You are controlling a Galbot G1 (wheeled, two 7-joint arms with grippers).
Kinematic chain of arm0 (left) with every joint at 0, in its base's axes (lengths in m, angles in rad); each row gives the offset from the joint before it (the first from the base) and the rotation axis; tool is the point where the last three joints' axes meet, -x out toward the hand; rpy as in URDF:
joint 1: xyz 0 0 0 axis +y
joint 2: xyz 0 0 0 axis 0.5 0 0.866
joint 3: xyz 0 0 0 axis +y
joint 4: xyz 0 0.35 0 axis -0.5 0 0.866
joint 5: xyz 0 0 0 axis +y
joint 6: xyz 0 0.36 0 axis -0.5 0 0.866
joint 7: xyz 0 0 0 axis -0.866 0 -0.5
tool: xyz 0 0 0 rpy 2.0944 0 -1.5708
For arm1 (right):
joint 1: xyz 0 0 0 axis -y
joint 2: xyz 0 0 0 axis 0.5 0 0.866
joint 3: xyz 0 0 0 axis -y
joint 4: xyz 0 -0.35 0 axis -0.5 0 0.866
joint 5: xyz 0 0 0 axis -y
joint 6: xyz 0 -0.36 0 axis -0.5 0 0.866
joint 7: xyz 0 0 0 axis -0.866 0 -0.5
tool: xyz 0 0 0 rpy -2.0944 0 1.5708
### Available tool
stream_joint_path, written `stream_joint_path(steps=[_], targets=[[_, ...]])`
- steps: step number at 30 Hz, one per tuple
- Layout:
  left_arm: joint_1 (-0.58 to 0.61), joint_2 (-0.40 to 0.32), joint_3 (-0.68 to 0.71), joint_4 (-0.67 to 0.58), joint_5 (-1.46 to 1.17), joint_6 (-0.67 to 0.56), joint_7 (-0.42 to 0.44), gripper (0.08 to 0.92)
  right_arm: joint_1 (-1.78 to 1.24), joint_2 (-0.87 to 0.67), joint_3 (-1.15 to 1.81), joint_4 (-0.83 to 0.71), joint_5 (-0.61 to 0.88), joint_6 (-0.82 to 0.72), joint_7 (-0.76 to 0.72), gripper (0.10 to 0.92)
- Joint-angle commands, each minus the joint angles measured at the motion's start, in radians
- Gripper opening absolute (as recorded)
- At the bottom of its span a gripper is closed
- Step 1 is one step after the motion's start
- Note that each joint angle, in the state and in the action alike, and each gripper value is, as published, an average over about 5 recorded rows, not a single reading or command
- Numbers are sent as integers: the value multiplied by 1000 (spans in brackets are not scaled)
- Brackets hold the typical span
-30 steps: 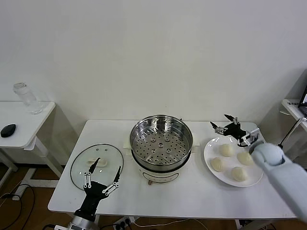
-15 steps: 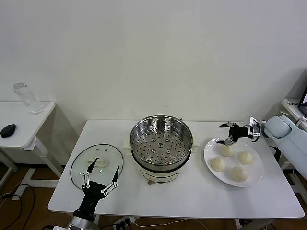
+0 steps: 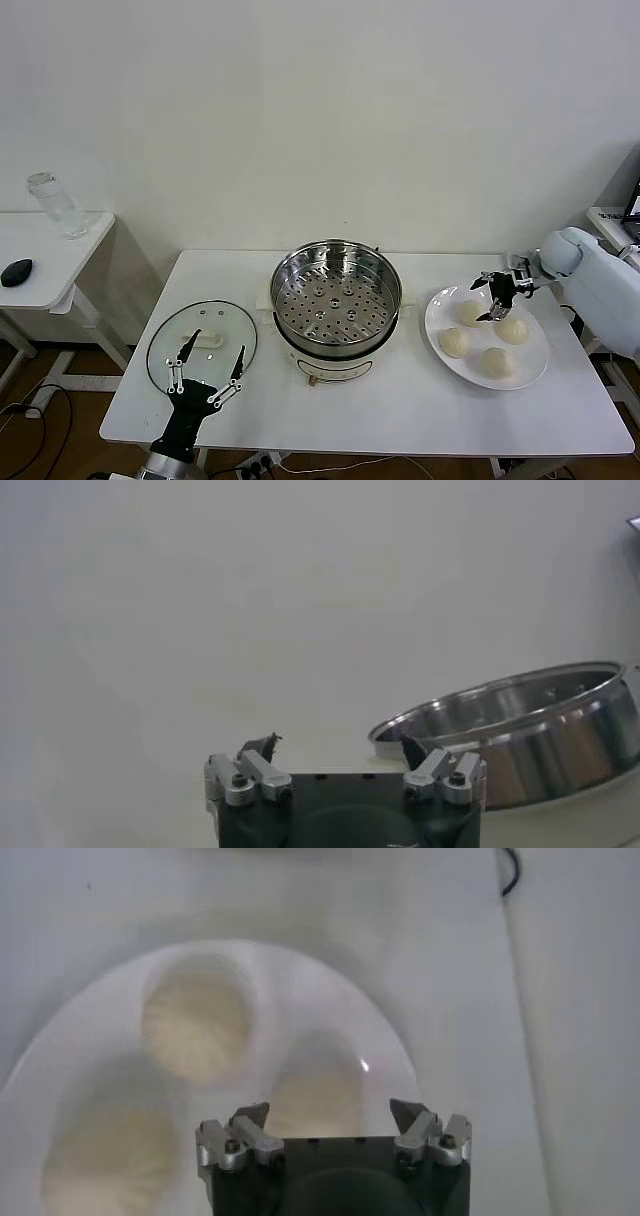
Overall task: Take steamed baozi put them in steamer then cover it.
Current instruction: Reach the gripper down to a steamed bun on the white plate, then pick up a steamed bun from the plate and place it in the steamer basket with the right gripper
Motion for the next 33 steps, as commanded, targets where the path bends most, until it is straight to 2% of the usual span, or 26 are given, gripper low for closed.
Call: stream_joint_path(steps=[1,12,20,23,27,33], targets=[[1,0,-1,3,1,-1,-1,823,29,65,-19,-93,-96,17,-19,823],[3,0,-3,4,0,-6,-2,823,13,94,-7,-119,-139,33,-27,813],[-1,-2,-7,6,0,-5,-6,823,13,96,-2,-121,-147,40,-20,674],[-1,-2,-9,5,0,-5,-7,823,16,91,-4,-104,-143,45,-23,656],[0,-3,-11,2,0,-4,-8,823,42,52,-34,-23,-109,56,-43,656],[-2,0,-11,3,0,-4,-9,823,215,-36,-184,212,21,132,-73,665]])
